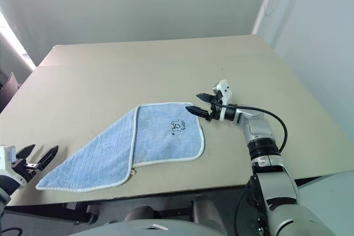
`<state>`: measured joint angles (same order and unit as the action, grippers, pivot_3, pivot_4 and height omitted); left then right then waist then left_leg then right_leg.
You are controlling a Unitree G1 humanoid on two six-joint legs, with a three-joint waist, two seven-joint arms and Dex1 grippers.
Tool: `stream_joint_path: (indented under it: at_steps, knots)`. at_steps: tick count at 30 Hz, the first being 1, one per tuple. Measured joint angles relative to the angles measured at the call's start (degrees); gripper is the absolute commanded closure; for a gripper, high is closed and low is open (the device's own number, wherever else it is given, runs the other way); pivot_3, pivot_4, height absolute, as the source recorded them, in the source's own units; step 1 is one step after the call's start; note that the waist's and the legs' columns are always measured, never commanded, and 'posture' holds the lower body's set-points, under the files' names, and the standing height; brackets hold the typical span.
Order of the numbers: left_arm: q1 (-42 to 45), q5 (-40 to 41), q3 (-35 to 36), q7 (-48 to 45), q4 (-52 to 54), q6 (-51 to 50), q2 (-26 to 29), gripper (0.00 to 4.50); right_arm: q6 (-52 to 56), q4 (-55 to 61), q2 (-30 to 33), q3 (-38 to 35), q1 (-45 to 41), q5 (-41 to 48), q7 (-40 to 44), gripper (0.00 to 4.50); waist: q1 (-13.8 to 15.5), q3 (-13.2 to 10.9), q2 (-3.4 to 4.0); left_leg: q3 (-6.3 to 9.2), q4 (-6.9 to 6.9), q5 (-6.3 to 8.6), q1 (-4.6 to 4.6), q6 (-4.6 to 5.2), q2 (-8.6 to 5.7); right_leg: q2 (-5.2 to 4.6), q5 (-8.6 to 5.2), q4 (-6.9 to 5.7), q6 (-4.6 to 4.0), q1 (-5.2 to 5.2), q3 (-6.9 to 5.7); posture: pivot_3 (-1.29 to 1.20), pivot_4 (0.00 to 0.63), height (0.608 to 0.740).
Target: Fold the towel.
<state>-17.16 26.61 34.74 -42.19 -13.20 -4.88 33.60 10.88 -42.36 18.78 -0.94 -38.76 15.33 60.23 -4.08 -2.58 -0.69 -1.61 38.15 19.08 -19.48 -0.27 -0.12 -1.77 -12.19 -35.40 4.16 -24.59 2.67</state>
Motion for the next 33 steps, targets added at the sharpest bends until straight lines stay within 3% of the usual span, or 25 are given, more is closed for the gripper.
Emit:
stream_joint_path:
  at_steps: [9,15,19,24,29,33]
  knots:
    - [-4.29,2.15,0.25,-0.82,9.64,-3.26,-0.03,0.02,-5.69,-18.22,-2.78,0.63,-7.82,-5.83,-5.97,0.00,0.02,-0.01,0.02,0.00,-0.06,0.01,-0.06,-0.02,-0.06,-0.18,-0.01,0.14,-0.04,0.02,-0.04,0.00,0.000,0.740]
    - [-6.99,3.92,0.23,-1.54,16.49,-4.97,-0.25,0.02,-7.81,-23.20,-3.15,1.93,-9.64,-9.67,-7.43,0.00,-0.05,0.00,0.05,0.00,-0.10,0.01,-0.03,-0.02,-0.06,-0.16,-0.01,0.11,-0.04,0.02,-0.04,0.00,0.000,0.740]
    - [-8.98,5.54,0.24,-2.69,21.39,-6.40,-0.23,0.00,-8.62,-24.48,-3.18,3.02,-10.78,-12.29,-8.75,0.91,-0.09,0.03,0.07,-0.02,-0.10,0.01,0.00,-0.02,-0.06,-0.14,-0.01,0.11,-0.04,0.05,-0.03,0.00,0.000,0.740]
    - [-10.51,6.64,-0.37,-3.63,28.60,-8.81,0.01,0.00,-10.11,-25.37,-3.11,3.56,-11.10,-14.68,-11.17,2.68,-0.09,0.04,0.06,-0.02,-0.10,0.00,0.00,-0.01,-0.05,-0.09,-0.01,0.11,-0.04,0.06,-0.03,0.00,0.000,0.740]
    - [-10.28,6.44,-5.51,-4.02,34.24,-11.00,0.22,0.00,-10.50,-25.43,-3.89,3.43,-11.14,-15.06,-11.40,4.49,-0.14,0.05,0.05,-0.02,-0.05,-0.01,0.08,0.00,-0.05,0.00,-0.01,0.08,-0.04,0.15,0.00,0.00,0.000,0.740]
    - [-10.14,2.95,-11.45,-3.92,37.39,-11.41,1.79,0.00,-9.97,-25.45,-4.06,2.73,-11.24,-14.96,-11.46,4.49,-0.13,0.05,0.07,-0.04,0.01,-0.01,0.10,0.01,-0.05,0.08,-0.01,0.07,-0.04,0.19,0.04,0.00,0.000,0.740]
